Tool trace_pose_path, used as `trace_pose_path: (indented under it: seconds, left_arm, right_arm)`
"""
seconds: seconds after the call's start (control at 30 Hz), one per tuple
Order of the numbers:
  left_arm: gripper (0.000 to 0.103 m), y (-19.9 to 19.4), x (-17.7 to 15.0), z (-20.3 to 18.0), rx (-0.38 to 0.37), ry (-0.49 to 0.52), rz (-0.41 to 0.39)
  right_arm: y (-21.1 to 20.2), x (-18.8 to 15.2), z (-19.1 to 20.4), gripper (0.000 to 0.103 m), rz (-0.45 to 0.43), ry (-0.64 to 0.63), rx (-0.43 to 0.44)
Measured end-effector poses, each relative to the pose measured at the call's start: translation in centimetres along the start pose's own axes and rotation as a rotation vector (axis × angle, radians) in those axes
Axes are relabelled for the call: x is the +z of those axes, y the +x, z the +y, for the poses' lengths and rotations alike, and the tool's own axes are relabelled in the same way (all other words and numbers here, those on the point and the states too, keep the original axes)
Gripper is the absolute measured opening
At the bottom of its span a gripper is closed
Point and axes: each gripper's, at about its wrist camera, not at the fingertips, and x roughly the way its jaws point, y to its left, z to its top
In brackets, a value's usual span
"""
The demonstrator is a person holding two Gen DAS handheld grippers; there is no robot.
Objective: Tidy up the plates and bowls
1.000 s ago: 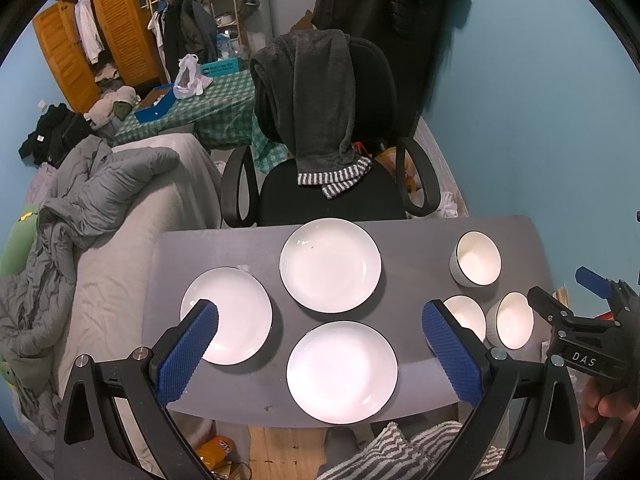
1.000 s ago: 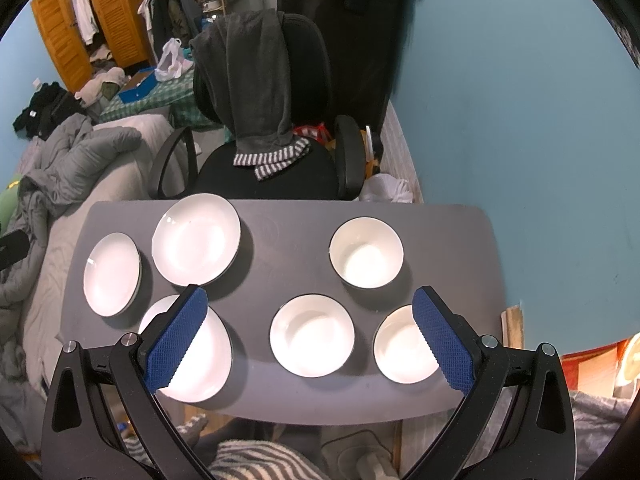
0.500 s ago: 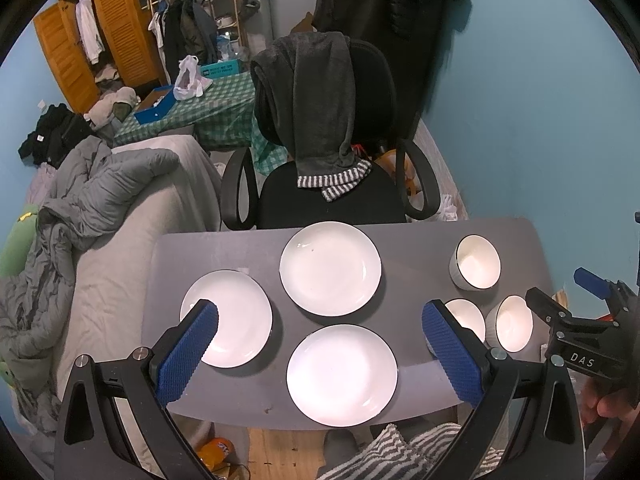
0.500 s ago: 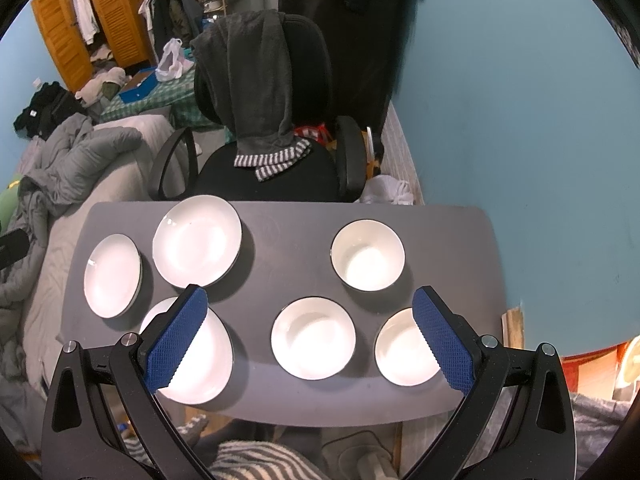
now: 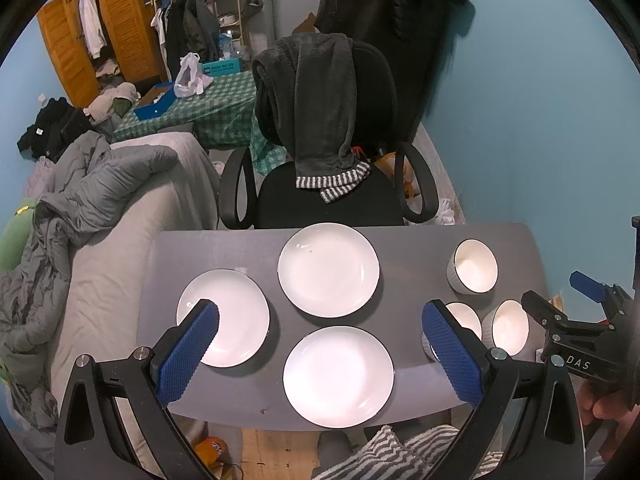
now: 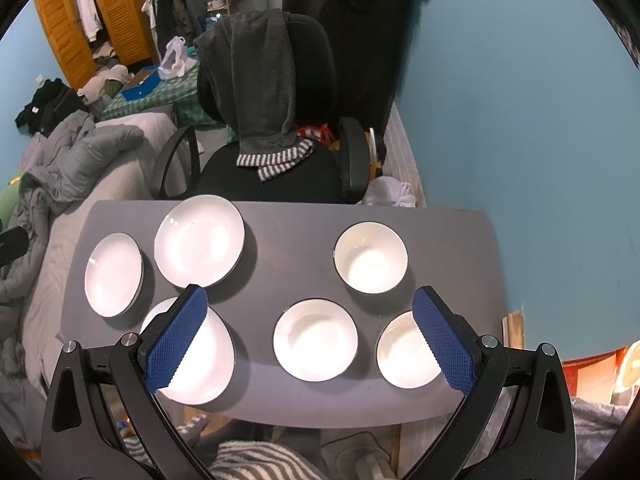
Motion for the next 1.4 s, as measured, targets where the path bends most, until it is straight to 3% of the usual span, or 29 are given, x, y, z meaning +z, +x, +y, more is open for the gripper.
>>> trace_pose_path:
  seconds: [0.57,1.03,1.4]
  left_arm:
    - [0.103,0.6,-1.1,1.3,-0.004,-0.018,0.016]
    - [0.103,3.6,-5.1,6.1,0.032,-0.092,0.08]
    - [0.103,7.0,-8.9,8.8,0.052,-0.082,0.128]
  right_arm:
    - [1.3,0.2,1.3,0.101,0.015,-0.051,0.017]
    - [6.0,-0.5,5.7,0.101,0.078,-0.197,0.126]
    - [10.9,-2.0,8.8,0.101,0.129,-0.294,0.201]
